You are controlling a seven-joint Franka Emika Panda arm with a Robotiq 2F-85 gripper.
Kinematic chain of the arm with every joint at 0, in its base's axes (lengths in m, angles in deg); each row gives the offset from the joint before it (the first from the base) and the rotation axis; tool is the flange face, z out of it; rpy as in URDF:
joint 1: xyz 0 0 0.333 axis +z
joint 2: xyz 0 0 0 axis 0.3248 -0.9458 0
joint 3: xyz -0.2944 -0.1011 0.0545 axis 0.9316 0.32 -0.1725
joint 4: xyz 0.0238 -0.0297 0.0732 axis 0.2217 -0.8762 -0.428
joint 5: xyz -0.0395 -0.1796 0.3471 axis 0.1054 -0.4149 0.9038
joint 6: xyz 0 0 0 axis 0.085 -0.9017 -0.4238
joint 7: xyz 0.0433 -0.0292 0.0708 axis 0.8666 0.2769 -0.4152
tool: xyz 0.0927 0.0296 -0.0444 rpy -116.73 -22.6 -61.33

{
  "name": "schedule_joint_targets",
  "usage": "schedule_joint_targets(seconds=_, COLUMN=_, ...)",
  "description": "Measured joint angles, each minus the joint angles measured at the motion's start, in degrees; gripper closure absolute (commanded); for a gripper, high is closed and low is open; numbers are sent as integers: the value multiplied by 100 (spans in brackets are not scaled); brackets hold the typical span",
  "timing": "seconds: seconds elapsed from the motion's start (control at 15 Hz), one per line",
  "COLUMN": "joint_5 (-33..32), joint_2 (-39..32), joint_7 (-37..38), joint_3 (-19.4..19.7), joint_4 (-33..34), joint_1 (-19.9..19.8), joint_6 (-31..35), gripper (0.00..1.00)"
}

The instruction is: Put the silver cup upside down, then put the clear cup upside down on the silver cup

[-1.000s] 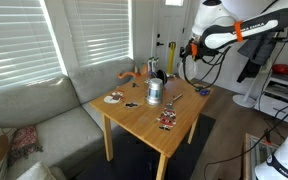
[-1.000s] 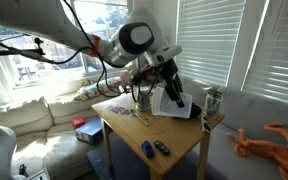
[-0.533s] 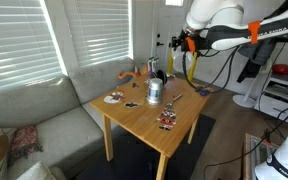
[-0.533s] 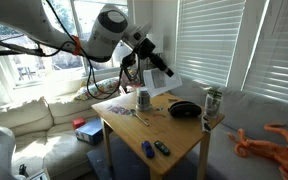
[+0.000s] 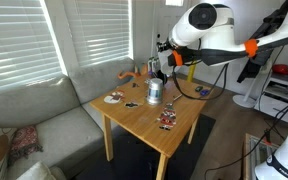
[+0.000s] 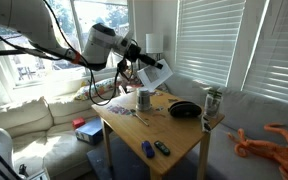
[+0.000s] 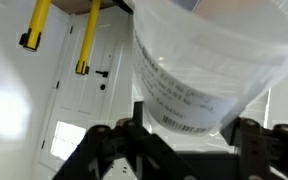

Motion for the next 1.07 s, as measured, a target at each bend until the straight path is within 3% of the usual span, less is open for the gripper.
schedule_joint_targets(seconds=0.6, joint_5=-1614, joint_2=-533, joint_7=1696, joint_3=-23, joint_4=-11, joint_1=567, joint_6=-292, gripper=54)
schedule_joint_targets(seconds=1.07, joint_5=-2385, joint_2=-716, joint_7=2250, joint_3=-21, joint_4=-238, joint_1=784, joint_6=-301, gripper=54)
